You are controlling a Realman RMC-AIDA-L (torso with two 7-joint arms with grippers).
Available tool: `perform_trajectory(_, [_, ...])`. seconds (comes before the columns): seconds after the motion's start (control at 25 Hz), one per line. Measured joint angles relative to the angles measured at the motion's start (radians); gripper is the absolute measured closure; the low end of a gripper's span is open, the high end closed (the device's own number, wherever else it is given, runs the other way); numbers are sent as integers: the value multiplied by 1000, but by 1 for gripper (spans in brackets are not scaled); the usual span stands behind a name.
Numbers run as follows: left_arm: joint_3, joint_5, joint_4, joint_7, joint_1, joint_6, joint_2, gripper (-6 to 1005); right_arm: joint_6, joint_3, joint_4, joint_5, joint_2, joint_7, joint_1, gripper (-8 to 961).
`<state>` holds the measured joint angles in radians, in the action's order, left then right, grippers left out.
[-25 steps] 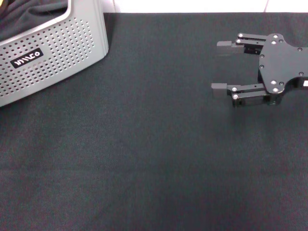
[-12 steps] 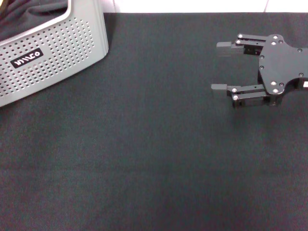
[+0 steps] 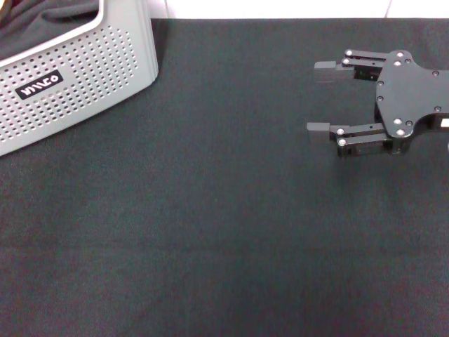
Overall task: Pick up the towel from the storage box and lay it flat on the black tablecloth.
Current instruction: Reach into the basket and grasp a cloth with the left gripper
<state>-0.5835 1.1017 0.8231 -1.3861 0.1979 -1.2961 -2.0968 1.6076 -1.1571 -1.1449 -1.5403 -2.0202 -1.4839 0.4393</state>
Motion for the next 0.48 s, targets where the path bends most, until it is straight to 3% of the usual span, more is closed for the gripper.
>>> perform_trajectory(0.48, [-10, 23, 12, 12, 14, 102, 1, 151, 0, 1, 5, 0, 0, 7, 1, 134])
